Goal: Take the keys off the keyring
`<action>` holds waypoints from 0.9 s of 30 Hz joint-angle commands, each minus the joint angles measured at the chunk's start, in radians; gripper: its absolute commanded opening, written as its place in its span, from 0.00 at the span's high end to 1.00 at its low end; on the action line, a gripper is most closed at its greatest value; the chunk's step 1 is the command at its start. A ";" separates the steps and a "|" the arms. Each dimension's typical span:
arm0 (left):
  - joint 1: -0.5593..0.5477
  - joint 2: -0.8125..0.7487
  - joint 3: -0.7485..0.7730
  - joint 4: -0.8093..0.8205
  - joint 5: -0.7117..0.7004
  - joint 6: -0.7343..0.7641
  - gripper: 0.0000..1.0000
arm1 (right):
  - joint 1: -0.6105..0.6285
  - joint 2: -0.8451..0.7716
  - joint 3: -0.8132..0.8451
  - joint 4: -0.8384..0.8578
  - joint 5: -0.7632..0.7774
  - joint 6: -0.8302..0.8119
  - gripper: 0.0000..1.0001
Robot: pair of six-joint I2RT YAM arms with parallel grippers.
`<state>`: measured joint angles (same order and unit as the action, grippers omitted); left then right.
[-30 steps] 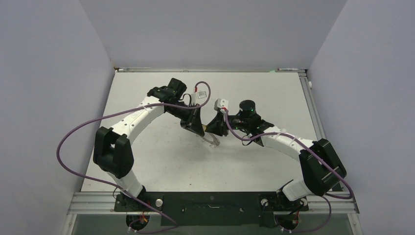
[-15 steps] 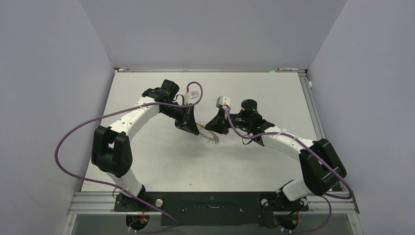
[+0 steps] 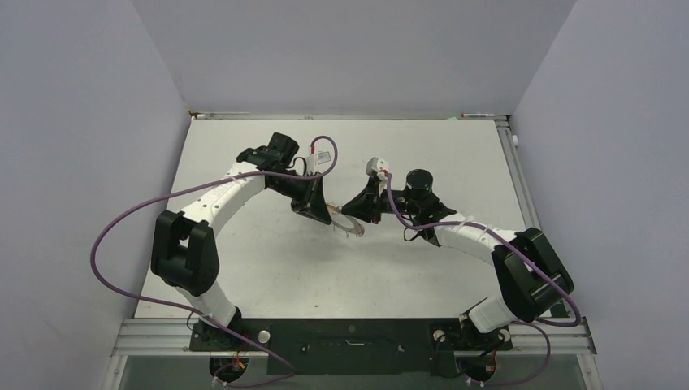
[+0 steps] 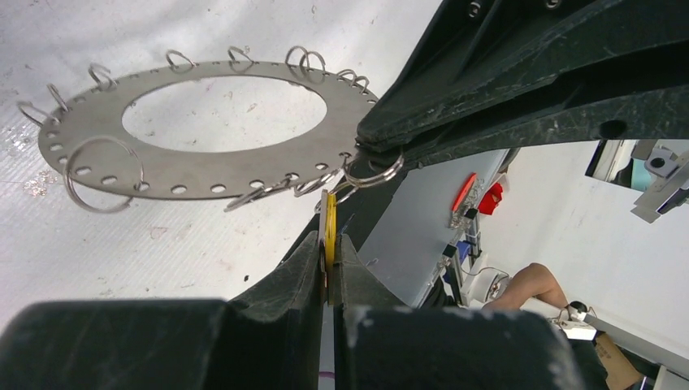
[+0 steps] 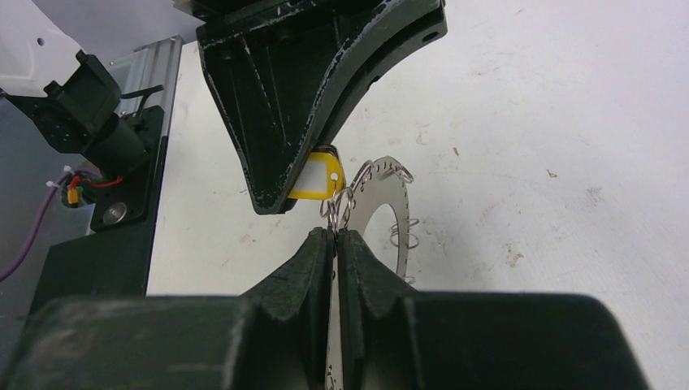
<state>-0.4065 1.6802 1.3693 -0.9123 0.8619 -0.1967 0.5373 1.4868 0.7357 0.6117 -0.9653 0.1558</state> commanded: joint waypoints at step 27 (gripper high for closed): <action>-0.030 -0.050 0.070 -0.034 -0.002 0.075 1.00 | 0.077 0.008 0.145 -0.259 -0.012 -0.293 0.54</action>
<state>-0.4305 1.6718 1.3888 -0.9474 0.8333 -0.1402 0.5938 1.4868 0.8322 0.3599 -0.9695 -0.0799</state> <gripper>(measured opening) 0.020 0.457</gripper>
